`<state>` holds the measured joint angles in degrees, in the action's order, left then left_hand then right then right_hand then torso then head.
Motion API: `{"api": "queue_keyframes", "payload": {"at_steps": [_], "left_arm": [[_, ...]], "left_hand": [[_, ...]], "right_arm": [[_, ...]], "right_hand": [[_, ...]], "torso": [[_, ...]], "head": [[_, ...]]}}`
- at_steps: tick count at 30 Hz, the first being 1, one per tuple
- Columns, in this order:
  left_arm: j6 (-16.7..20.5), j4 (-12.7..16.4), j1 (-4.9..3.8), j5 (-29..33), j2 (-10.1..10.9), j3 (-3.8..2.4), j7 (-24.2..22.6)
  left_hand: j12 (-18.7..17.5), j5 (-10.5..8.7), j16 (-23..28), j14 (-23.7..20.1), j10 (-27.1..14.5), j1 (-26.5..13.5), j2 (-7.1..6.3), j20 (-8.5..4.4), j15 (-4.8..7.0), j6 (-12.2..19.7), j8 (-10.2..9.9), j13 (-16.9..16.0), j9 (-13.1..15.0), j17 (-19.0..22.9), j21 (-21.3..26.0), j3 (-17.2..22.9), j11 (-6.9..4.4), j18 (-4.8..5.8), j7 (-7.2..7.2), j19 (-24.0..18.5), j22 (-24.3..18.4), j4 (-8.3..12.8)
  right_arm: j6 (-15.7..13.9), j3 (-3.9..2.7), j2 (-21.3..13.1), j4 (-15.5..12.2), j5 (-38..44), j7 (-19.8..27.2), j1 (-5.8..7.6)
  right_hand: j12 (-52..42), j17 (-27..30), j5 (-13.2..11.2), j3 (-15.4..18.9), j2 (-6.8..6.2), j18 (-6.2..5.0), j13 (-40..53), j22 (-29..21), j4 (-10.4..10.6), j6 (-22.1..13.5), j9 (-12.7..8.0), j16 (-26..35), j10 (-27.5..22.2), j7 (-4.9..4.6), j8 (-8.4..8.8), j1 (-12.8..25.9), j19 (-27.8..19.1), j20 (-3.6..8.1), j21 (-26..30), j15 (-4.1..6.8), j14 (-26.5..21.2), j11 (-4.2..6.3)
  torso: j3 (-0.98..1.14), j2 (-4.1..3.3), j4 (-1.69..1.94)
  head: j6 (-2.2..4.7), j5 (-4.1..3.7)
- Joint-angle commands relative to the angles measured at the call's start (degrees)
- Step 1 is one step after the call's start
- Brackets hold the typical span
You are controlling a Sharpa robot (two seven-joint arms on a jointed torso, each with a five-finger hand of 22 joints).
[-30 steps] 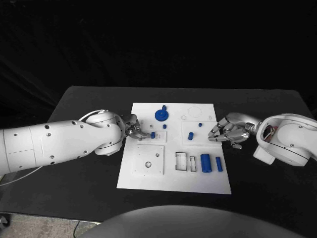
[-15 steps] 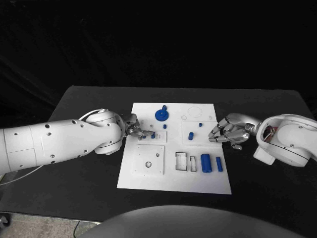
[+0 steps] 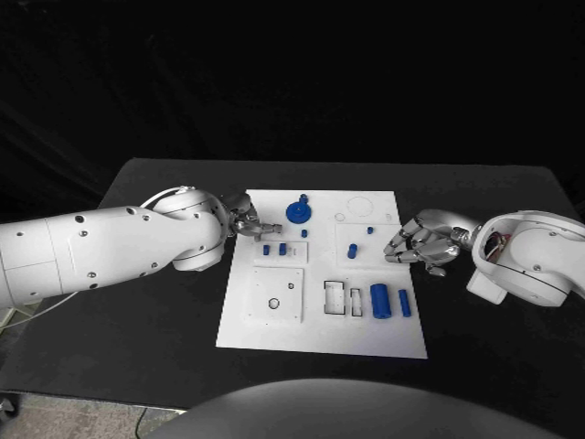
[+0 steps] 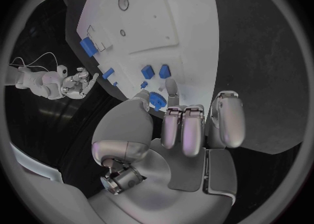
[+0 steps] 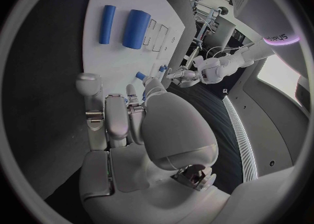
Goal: Assemble the parts on the task board
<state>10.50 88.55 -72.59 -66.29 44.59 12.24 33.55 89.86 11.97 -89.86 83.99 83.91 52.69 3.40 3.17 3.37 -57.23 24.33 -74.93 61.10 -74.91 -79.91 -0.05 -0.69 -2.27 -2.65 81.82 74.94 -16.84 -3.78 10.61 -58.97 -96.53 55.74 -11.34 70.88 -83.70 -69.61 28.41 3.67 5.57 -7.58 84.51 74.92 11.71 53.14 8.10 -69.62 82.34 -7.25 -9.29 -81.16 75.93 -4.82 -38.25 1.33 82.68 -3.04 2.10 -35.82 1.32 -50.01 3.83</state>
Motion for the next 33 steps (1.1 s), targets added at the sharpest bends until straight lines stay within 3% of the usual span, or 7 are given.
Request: {"api": "queue_keyframes", "payload": {"at_steps": [1,11,14,17,20,29,33], "left_arm": [[0.85,-0.09,-1.57,2.74,-0.37,-0.11,-2.28],[2.6,-1.72,-4.81,3.01,-1.55,-0.08,-9.78],[3.7,-2.51,-5.01,1.39,-2.17,0.09,-15.36],[5.39,-3.55,-4.98,-1.93,-3.12,0.21,-20.84],[8.48,-5.74,-4.51,-9.37,-5.07,0.29,-27.77],[9.22,-12.03,-2.63,-31.31,-10.83,0.29,-35.93],[6.85,-14.01,-1.54,-35.03,-12.56,0.27,-36.27]], "left_hand": [[0.14,-0.11,-0.14,6.01,6.09,0.22,0.32,-0.06,0.09,0.02,0.67,-15.07,0.54,-15.09,-0.28,-1.08,-0.39,-0.57,0.41,0.64,9.78,0.02],[-3.53,1.27,-0.14,6.01,1.96,4.87,0.95,-0.2,0.04,2.4,1.09,-12.3,1.53,-15.09,0.82,-2.92,-0.27,-0.8,0.29,-0.06,9.57,0.11],[-15.65,1.9,4.01,1.62,-10.83,11.48,0.63,0.21,-0.64,6.22,-1.03,-3.73,0.45,-10.15,2.81,-2.16,0.71,-1.22,-0.84,-1.73,8.93,0.81],[-40.4,1.1,6.92,-1.09,-32.03,19.99,0.2,1.4,-2.09,9.25,-5.78,13.57,-4.81,-7.05,4.62,0.38,2.78,-1.49,-2.66,-3.35,8.54,1.42],[-49.89,-1.86,11.02,-4.3,-36.73,26.34,-2.13,2.62,-2.6,10.15,-10.03,21.67,-10.75,-2.34,3.18,2.68,3.58,-1.15,-3.01,-2.08,9.56,1.25],[-61.49,-2.43,14.4,-4.53,-42.7,31.04,-6.31,1.35,-1.03,11.65,-16.89,34.44,-19.97,3.27,1.69,6.0,1.83,-0.81,1.6,-0.16,10.76,0.81],[-62.12,-2.66,14.81,-4.76,-42.91,30.45,-7.43,1.41,-1.46,12.82,-18.6,36.12,-21.92,4.23,2.0,6.04,2.66,-0.83,2.97,-0.22,10.77,0.98]], "right_arm": [[0.73,0.0,0.16,0.32,-0.38,0.01,-0.05],[0.57,0.0,0.41,0.69,-0.49,0.22,-0.06],[0.48,0.0,0.34,0.71,-0.5,0.25,-0.06],[0.05,0.0,0.28,0.69,-0.49,0.62,-0.06],[-1.74,0.0,0.03,0.41,0.08,2.32,-0.06],[-10.35,0.0,-1.06,-1.11,2.62,8.8,-0.07],[-13.4,-0.01,-1.41,-1.52,2.83,11.03,-0.06]], "right_hand": [[0.36,0.04,0.32,-0.27,0.52,-0.76,-2.65,3.48,0.0,0.36,-0.07,0.33,-0.11,0.0,0.25,-1.19,-0.42,0.08,0.33,0.05,-0.3,0.48],[0.37,0.05,0.57,-0.32,0.41,-0.77,-2.67,3.49,-0.01,0.39,-0.09,0.33,-0.13,-0.01,0.25,-1.2,-0.43,0.08,0.4,0.05,-0.31,0.46],[0.37,0.05,0.57,-0.32,0.41,-0.77,-2.67,3.49,-0.01,0.39,-0.09,0.33,-0.13,-0.01,0.25,-1.2,-0.43,0.08,0.4,0.05,-0.31,0.46],[0.36,0.0,0.73,-0.35,0.35,-0.75,-2.66,3.53,0.01,0.51,-0.08,0.27,-0.13,-0.03,0.2,-1.16,-0.4,0.08,0.31,0.04,-0.29,0.44],[0.13,-0.33,1.42,-0.33,-0.18,-0.64,-2.41,3.75,0.2,1.04,-0.05,-0.12,0.12,0.0,-0.02,-0.86,-0.16,0.07,-0.3,0.03,-0.15,0.43],[-1.48,-2.92,2.1,-0.04,-1.93,0.25,-0.66,5.4,1.35,2.74,-0.05,-3.13,2.12,0.63,-0.57,0.37,2.3,0.48,-6.57,0.56,1.49,1.01],[-1.89,-3.66,1.58,-0.16,-2.29,0.51,-0.2,5.79,1.37,3.01,-0.1,-3.98,2.66,0.77,-0.61,0.17,3.02,0.65,-8.27,0.73,1.98,1.16]], "torso": [[0.02,0.03,0.02],[0.02,-0.01,-0.04],[0.02,-0.02,0.01],[0.03,0.0,-0.01],[-0.02,-0.03,0.02],[0.0,-0.13,-0.16],[0.06,-0.07,-0.12]], "head": [[0.01,0.1],[0.01,0.09],[0.01,0.04],[0.01,0.23],[0.01,0.49],[0.01,0.67],[0.01,0.52]]}}
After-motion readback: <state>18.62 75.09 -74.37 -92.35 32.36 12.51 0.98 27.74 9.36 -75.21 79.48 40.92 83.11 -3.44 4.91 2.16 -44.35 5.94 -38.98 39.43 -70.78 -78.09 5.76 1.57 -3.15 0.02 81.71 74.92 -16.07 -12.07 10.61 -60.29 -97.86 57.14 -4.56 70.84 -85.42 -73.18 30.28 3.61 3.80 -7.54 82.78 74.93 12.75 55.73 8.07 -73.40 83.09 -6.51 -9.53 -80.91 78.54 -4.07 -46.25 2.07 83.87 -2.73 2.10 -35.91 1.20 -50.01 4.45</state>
